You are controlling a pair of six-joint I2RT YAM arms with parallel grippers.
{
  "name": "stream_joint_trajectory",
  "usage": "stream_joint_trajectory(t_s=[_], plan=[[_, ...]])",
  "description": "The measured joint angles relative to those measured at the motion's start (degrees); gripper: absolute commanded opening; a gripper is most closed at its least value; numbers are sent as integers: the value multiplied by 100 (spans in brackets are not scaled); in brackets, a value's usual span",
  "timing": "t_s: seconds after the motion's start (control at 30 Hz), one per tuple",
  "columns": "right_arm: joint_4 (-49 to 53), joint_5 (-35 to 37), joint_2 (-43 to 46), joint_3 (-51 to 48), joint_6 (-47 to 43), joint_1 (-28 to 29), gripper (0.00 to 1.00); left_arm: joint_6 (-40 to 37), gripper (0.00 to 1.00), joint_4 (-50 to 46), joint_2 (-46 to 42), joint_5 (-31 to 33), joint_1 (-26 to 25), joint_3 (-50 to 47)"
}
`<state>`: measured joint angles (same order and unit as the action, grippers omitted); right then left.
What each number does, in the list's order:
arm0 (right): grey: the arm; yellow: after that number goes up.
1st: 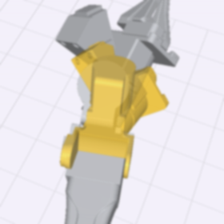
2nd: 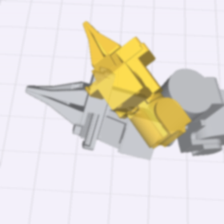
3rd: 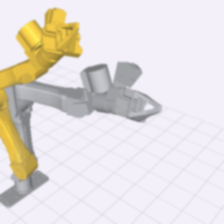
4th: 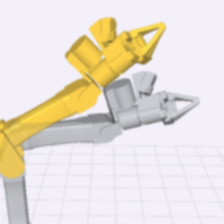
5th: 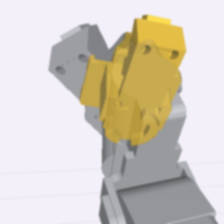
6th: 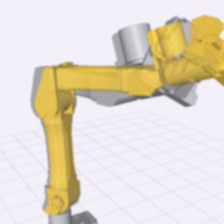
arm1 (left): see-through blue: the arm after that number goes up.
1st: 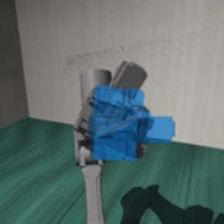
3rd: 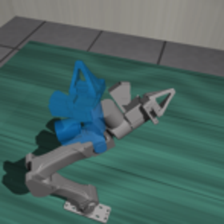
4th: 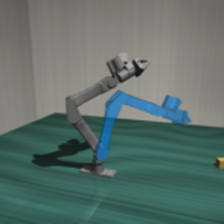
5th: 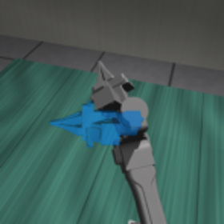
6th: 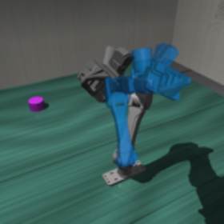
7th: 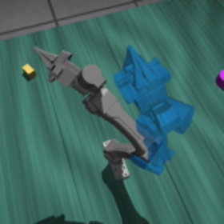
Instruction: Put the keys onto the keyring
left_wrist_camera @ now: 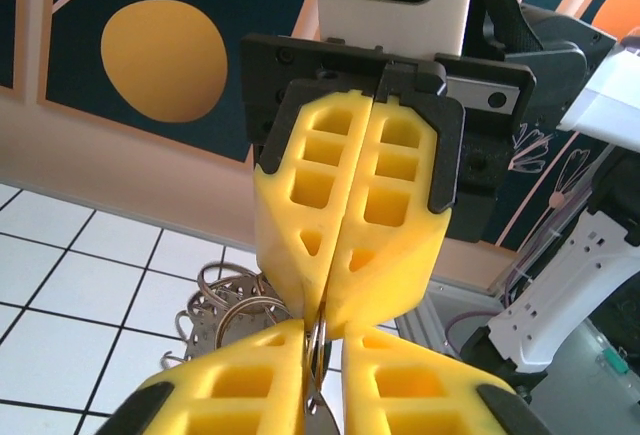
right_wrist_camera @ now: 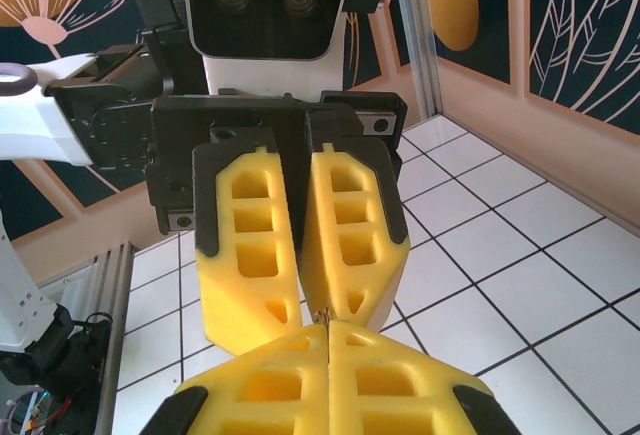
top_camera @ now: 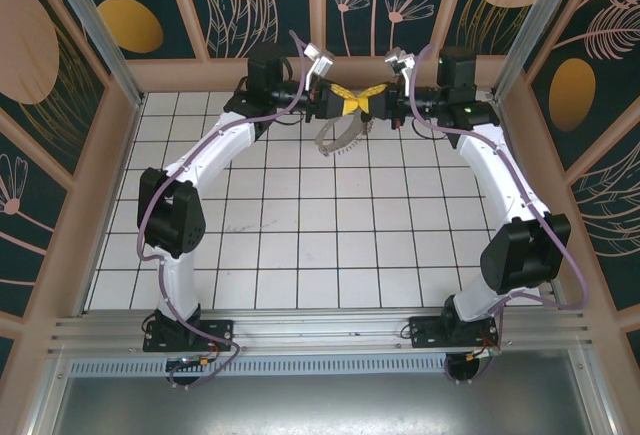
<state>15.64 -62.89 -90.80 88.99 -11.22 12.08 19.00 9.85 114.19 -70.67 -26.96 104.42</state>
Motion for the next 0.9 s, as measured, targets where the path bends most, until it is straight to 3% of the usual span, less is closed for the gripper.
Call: stream_joint_trajectory(t_s=[0.17,0.2,0.27,0.33,0.63,0.9], plan=[[-24,22,0,0,-2,-2,0,205,0,284,-2,7,17,-107],[-24,24,0,0,0,-2,4,243,0,354,-2,9,17,-133],[-57,44,0,-15,105,-11,26,352,0,533,-2,26,15,-205],[-352,111,28,-160,302,-68,33,470,0,728,-7,22,15,-271],[-2826,496,1292,-2186,2247,-588,41,1064,0,1392,-13,367,-48,-505],[-3941,793,1797,-2916,2944,-249,42,1392,0,1659,-57,629,-50,-588]])
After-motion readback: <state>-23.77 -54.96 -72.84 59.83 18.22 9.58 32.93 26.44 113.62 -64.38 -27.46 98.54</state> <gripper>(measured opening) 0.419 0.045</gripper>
